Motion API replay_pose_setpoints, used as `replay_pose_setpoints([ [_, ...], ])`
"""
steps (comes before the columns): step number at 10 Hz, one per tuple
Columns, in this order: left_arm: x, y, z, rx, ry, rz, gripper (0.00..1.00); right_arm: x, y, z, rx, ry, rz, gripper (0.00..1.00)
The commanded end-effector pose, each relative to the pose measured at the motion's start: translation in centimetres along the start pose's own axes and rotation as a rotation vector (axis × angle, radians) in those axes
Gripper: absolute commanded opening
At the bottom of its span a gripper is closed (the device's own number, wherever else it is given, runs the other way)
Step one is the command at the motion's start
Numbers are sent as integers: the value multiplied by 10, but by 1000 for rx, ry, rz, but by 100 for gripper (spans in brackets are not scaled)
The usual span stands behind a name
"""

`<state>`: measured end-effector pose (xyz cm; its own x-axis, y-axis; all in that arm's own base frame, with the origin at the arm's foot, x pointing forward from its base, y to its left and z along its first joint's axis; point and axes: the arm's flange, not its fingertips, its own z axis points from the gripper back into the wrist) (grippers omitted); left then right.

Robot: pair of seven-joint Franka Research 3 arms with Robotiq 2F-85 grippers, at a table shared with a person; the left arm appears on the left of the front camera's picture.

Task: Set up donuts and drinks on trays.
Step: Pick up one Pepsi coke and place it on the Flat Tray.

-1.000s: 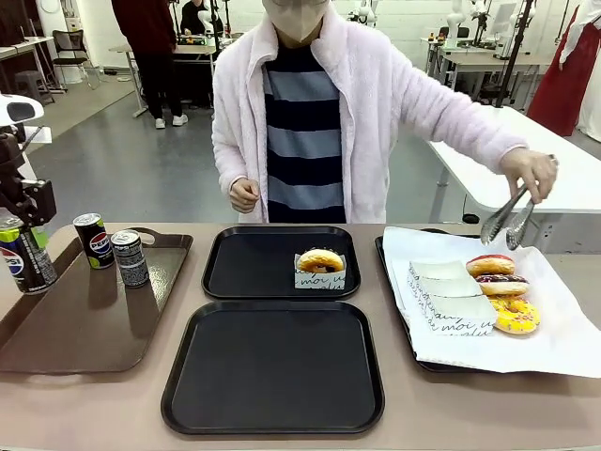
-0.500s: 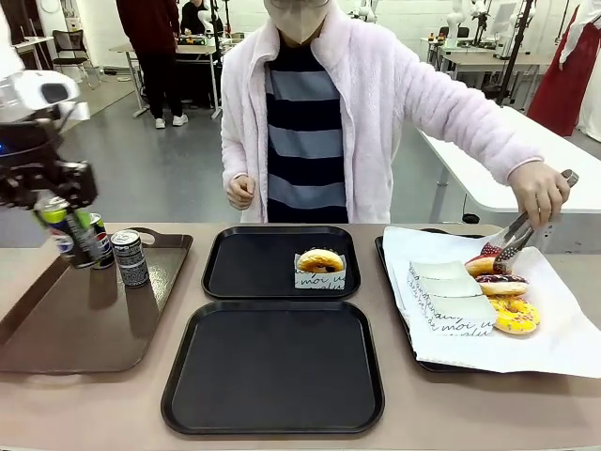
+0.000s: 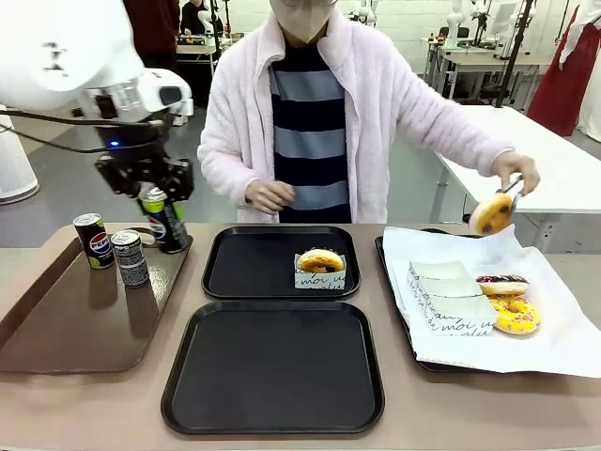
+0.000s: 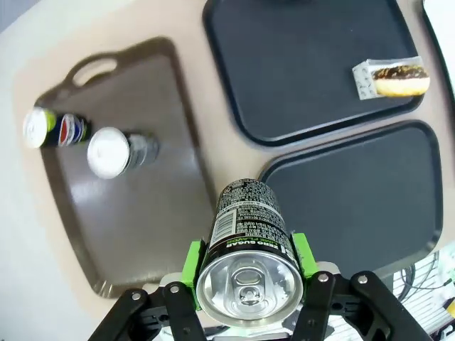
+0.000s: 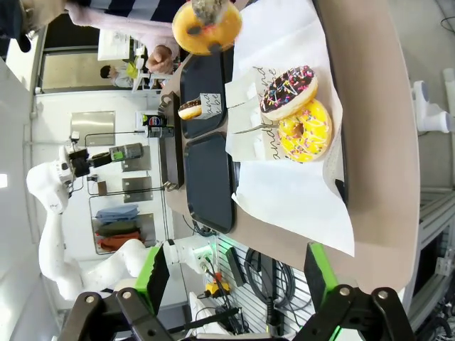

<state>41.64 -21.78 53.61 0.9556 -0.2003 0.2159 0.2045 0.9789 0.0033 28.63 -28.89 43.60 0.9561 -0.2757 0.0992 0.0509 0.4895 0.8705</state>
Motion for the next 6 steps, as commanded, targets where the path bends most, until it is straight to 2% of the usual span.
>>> replay_pose_setpoints([
  [1, 39, -13, -8, 36, -21, -12, 59, -1, -1, 1, 8, -2, 3, 100],
  [3, 70, -20, -32, -3, -22, -67, 59, -1, -1, 1, 8, -2, 3, 100],
  [6, 90, -26, -64, -7, -41, -155, 59, -1, -1, 1, 8, -2, 3, 100],
])
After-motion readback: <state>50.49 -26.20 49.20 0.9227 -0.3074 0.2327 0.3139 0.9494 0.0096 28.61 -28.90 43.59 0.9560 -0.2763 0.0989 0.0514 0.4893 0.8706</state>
